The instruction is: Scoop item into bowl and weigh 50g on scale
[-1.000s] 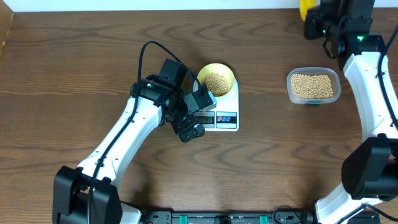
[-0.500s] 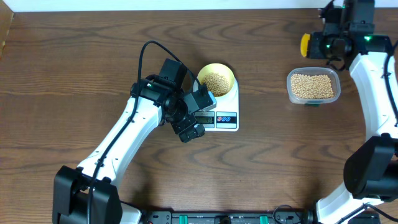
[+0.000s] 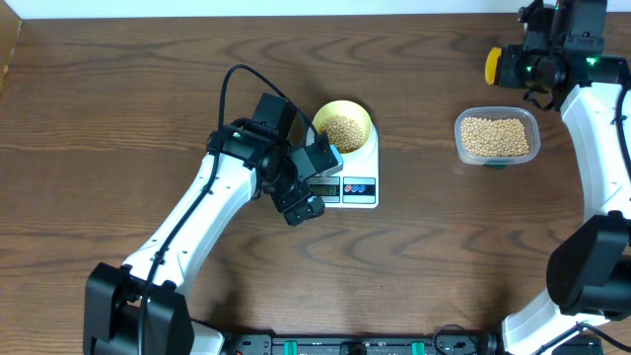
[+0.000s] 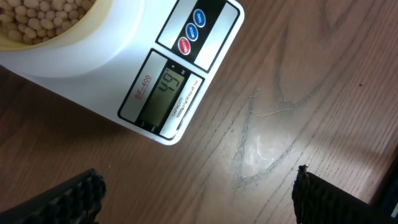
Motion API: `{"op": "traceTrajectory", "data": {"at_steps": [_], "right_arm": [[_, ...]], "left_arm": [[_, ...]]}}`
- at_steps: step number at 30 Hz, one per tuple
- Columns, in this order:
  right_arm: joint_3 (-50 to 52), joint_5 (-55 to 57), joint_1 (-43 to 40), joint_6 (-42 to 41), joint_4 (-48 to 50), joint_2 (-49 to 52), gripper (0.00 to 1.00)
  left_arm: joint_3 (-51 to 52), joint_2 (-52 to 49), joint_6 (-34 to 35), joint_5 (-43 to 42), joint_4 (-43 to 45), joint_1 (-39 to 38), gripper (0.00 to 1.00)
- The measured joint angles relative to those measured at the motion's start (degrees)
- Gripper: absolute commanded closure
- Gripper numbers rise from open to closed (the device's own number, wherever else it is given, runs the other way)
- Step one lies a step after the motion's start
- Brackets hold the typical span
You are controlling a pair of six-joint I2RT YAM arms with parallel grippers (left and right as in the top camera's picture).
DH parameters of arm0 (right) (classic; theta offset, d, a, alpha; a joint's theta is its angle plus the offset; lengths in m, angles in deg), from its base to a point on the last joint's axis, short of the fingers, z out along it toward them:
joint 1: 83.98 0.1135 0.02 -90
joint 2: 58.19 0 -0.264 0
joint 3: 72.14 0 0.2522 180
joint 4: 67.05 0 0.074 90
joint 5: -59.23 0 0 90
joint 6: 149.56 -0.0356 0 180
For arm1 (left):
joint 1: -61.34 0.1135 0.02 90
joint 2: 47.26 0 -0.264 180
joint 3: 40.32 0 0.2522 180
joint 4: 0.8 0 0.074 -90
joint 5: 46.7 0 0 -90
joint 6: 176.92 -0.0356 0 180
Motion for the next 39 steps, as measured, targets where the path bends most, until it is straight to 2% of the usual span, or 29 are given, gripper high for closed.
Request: {"op": "traceTrajectory", "data": {"at_steps": [14,22,27,39], "right_arm": [[0.0,-1.7,0.0,-0.1,3.0,0.0,0.99],[0.0,-14.0,1.0,-2.7,12.5,0.0,0.99],[0.0,-16.8,3.8,-3.9,18.4,0.0,0.99],[0.0,-11.4,12.3,-4.4,26.6,0.0,0.99]], "left_arm": [[0.0,0.0,0.0,0.0,0.0,0.0,0.02],[0.0,0.0,0.0,0.0,0.0,0.0,0.02],[0.0,0.0,0.0,0.0,0.0,0.0,0.02],[0.0,0.0,0.0,0.0,0.0,0.0,0.02]]}}
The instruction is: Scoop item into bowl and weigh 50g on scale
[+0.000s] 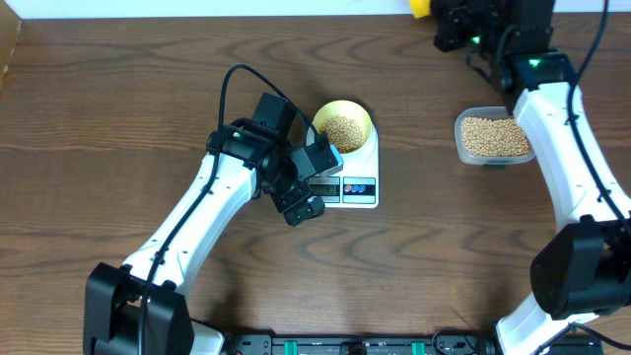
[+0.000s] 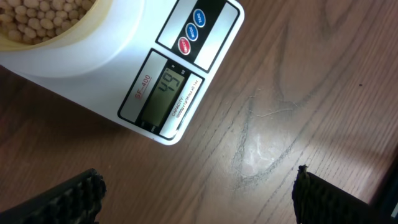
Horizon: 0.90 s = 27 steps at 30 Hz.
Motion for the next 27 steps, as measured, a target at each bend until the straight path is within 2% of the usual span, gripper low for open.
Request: {"op": "traceTrajectory", "data": {"at_steps": [15,27], "right_arm": [[0.0,1.6,6.8,0.0,1.2,0.0,0.99],[0.0,2.5,6.8,0.0,-6.6,0.0,0.99]], "left_arm": [[0.0,0.0,0.0,0.0,0.0,0.0,0.02],[0.0,0.0,0.0,0.0,0.0,0.0,0.02]]}}
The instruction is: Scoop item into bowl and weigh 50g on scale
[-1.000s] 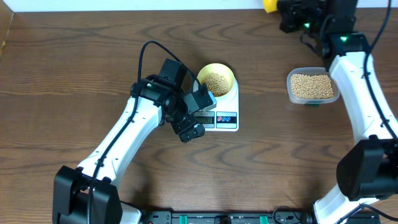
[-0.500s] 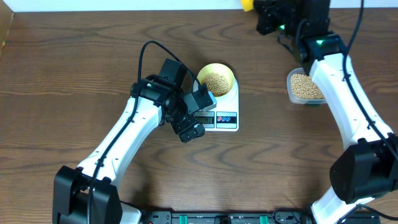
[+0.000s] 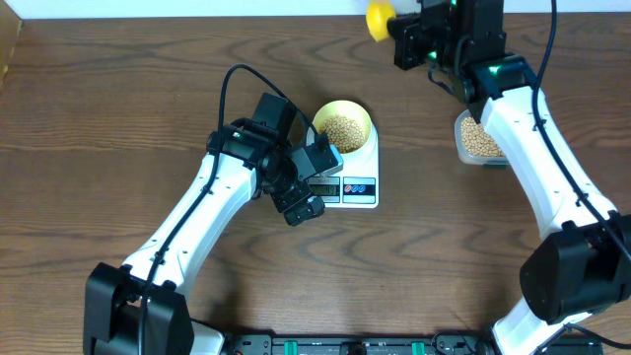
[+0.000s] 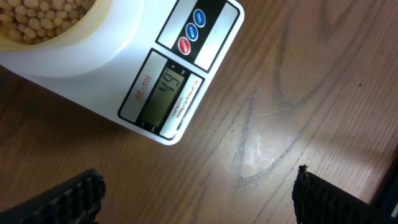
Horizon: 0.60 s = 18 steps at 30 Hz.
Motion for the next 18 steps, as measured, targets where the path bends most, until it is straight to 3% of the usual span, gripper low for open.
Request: {"op": "traceTrajectory", "data": {"at_steps": [10,18], "right_arm": [[-1.2,0.1,-4.7,-0.8,-9.7,0.1,0.99],[-10.9,-1.8,-10.5,-1.8,-23.1,0.2,0.99]], "left_arm": [[0.0,0.0,0.0,0.0,0.0,0.0,0.02],[0.0,0.0,0.0,0.0,0.0,0.0,0.02]]}}
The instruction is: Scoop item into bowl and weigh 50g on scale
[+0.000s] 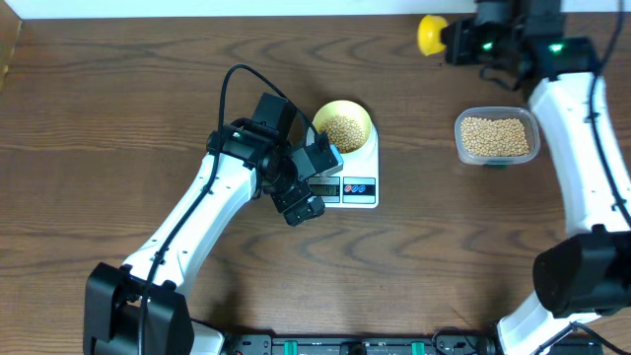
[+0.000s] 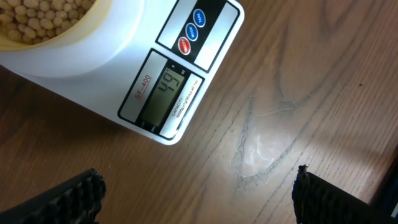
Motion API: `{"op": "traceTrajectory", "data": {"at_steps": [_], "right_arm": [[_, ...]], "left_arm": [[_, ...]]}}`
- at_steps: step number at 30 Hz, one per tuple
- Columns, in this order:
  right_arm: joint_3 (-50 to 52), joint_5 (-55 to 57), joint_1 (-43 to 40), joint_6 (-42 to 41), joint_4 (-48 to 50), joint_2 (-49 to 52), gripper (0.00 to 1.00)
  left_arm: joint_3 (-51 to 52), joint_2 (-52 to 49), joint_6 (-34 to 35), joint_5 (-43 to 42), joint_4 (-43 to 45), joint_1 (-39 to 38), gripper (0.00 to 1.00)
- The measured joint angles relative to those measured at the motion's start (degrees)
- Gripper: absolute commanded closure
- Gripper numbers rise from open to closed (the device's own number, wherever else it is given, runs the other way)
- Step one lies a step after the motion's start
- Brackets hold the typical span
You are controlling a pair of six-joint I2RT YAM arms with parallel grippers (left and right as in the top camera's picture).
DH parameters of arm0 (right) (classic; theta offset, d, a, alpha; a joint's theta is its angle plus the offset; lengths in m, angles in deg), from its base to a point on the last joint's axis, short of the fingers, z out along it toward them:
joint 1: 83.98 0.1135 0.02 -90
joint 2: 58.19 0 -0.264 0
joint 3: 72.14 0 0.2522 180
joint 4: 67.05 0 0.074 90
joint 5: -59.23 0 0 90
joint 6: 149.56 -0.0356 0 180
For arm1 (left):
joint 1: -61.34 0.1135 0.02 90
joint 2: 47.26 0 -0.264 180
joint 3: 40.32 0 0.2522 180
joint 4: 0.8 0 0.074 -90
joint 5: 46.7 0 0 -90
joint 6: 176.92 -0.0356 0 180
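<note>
A yellow bowl (image 1: 342, 126) of pale beans stands on the white scale (image 1: 360, 187). In the left wrist view the scale's display (image 2: 163, 93) reads 49, with the bowl (image 2: 37, 22) at the top left corner. My left gripper (image 1: 301, 204) (image 2: 199, 199) hovers open just in front of the scale, with only bare wood between its fingers (image 2: 74, 196). My right gripper (image 1: 463, 39) is high at the back of the table, shut on a yellow scoop (image 1: 431, 35), right of the bowl and left of the bean container (image 1: 497, 136).
The clear plastic container of beans sits at the right, under the right arm. Cables of the left arm loop behind the scale. The table's back edge runs close behind the scoop.
My right gripper with the yellow scoop has moved right, from behind the bowl's far right side to a spot between bowl and container. The left arm and the 49 reading are unchanged.
The right gripper first held the scoop at the far right, beside the container. Later it was at the back edge, further left, then nearer the bowl. Now it is back toward the right. The left gripper stayed open by the scale, which read 49 throughout.
</note>
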Motion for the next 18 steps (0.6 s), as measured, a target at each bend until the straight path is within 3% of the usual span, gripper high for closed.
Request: {"op": "traceTrajectory", "data": {"at_steps": [9,18], "right_arm": [[-1.9,4.6,-6.6,-0.2,-10.8,0.0,0.99],[-1.9,15.8,-7.3,2.3,-17.9,0.0,0.99]], "left_arm": [[0.0,0.0,0.0,0.0,0.0,0.0,0.02],[0.0,0.0,0.0,0.0,0.0,0.0,0.02]]}}
